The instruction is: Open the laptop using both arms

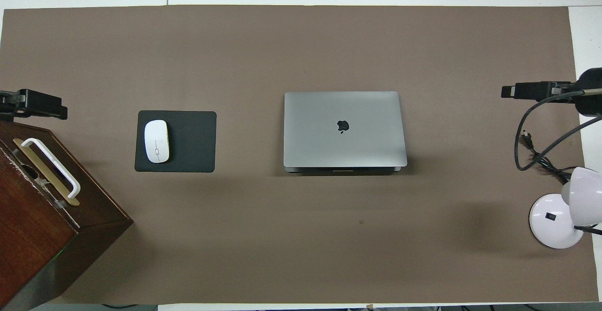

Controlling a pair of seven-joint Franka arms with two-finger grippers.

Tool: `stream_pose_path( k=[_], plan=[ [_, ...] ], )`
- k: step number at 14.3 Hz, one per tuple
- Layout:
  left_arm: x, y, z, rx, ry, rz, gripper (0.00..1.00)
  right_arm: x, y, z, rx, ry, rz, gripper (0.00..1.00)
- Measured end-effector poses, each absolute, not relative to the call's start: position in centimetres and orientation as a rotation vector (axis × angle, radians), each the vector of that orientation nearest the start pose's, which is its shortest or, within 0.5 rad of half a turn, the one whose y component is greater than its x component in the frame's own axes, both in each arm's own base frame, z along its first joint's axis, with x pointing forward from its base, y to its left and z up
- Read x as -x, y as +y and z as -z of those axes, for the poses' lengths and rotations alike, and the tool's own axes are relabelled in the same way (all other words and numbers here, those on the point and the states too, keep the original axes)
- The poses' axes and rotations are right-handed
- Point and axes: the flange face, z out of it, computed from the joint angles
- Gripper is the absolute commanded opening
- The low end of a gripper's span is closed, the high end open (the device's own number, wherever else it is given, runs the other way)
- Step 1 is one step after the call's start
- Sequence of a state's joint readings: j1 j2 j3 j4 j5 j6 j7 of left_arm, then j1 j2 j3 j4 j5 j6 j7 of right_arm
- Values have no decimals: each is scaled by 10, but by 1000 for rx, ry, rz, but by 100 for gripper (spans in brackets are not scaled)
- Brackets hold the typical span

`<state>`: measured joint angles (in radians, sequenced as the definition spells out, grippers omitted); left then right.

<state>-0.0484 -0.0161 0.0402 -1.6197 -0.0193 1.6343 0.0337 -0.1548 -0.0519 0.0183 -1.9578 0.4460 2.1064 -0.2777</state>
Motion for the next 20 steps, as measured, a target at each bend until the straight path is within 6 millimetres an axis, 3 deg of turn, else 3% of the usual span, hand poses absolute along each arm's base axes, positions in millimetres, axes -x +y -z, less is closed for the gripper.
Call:
stream_pose_path(
  k=[2,3,4,5,8,12,16,20],
  plan=[
    [-555,-7,-616,3160,63,49,100,-557,-38,-503,2666,138,417,100],
    [-555,-7,-616,3160,52,49,67,-554,-26,-494,2619,174,431,100],
    [-555,-7,-616,3161,37,48,23,-549,-12,-486,2578,204,448,100],
    [-555,-8,-616,3161,28,43,0,-543,3,-479,2548,228,466,100],
    [-554,-10,-615,3161,22,30,0,-518,50,-463,2490,317,496,100],
    [-559,-14,-615,3160,36,97,0,-481,87,-441,2422,464,472,100],
    [-558,-53,-584,3163,169,181,0,-454,119,-413,2334,631,410,100],
    [-532,-99,-542,3159,299,350,0,-437,147,-400,2262,831,299,100]
  ],
)
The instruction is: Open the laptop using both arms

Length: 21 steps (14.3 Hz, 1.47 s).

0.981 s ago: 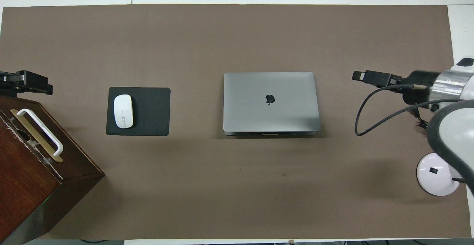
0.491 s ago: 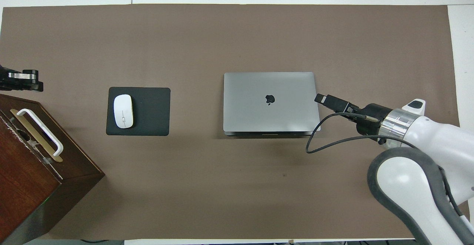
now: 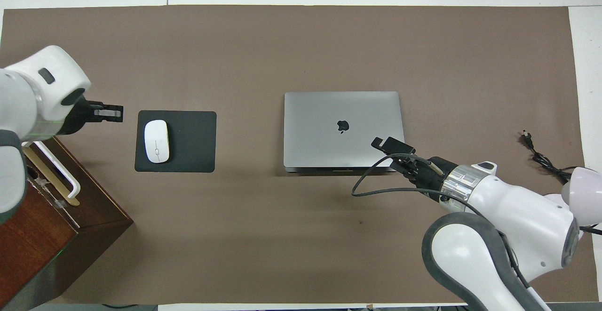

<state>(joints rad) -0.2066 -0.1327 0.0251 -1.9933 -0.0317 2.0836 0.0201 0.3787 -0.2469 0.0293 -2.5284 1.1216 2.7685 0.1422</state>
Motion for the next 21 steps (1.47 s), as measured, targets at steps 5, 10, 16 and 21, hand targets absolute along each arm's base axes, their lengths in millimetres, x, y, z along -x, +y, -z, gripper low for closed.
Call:
stream_pose_path(
  k=[5,10,16,21],
  plan=[
    [-478,-132,-492,3141,425,553,0,-432,150,-393,2201,991,213,100],
    [-429,-157,-461,3115,547,753,0,-434,144,-365,2227,1065,207,100],
    [-386,-194,-421,3085,699,959,0,-435,145,-337,2268,1098,160,100],
    [-371,-224,-382,3065,777,1104,0,-436,145,-335,2271,1099,157,100]
  ],
)
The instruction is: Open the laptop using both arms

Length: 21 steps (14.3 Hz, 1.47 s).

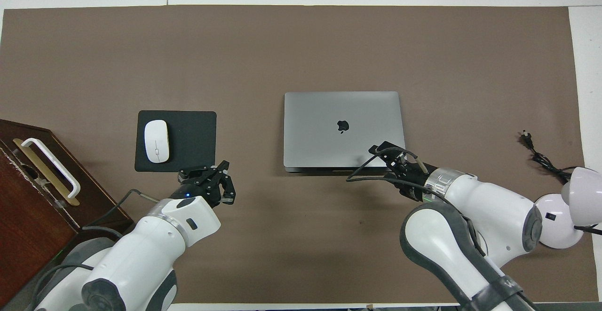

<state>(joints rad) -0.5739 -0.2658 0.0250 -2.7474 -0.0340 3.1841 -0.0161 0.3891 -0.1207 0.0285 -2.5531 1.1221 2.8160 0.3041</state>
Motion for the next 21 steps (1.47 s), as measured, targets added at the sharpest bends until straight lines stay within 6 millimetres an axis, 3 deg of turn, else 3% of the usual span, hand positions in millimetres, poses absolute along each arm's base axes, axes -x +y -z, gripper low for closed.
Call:
stream_pose_path(
  k=[5,15,21],
  plan=[
    [-363,-250,-338,3046,862,1172,0,-438,146,-327,2289,1092,149,100],
    [-339,-282,-305,3036,1013,1138,0,-455,153,-324,2301,1068,168,100],
    [-348,-307,-295,3029,1062,1128,0,-455,153,-322,2311,1054,170,100]
  ],
)
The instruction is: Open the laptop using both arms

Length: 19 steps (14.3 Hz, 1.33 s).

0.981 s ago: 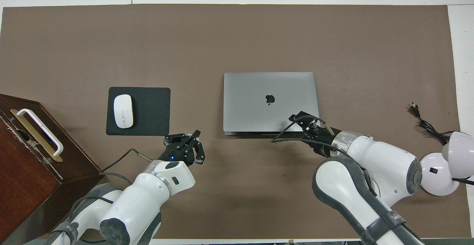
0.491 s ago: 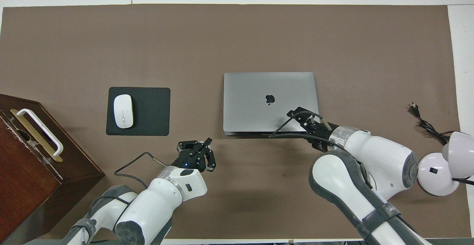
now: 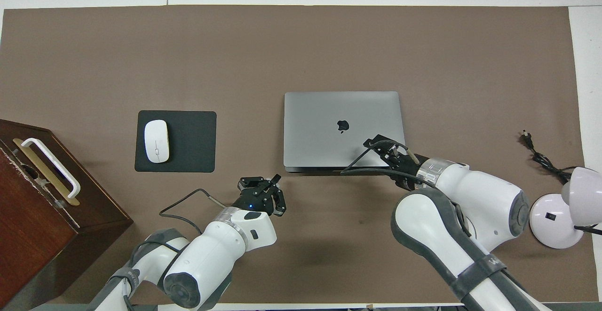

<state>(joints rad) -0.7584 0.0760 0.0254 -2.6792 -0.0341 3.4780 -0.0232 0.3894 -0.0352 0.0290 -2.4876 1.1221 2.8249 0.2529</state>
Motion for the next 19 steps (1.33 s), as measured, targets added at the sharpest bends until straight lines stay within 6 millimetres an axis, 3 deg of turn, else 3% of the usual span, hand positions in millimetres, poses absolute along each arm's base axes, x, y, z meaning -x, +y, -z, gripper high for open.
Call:
stream_pose_path(
  k=[8,19],
  plan=[
    [-362,-328,-277,3023,1091,1104,0,-456,153,-322,2312,1053,171,100],
    [-372,-340,-269,3018,1099,1106,0,-458,154,-324,2308,1050,176,100]
  ],
)
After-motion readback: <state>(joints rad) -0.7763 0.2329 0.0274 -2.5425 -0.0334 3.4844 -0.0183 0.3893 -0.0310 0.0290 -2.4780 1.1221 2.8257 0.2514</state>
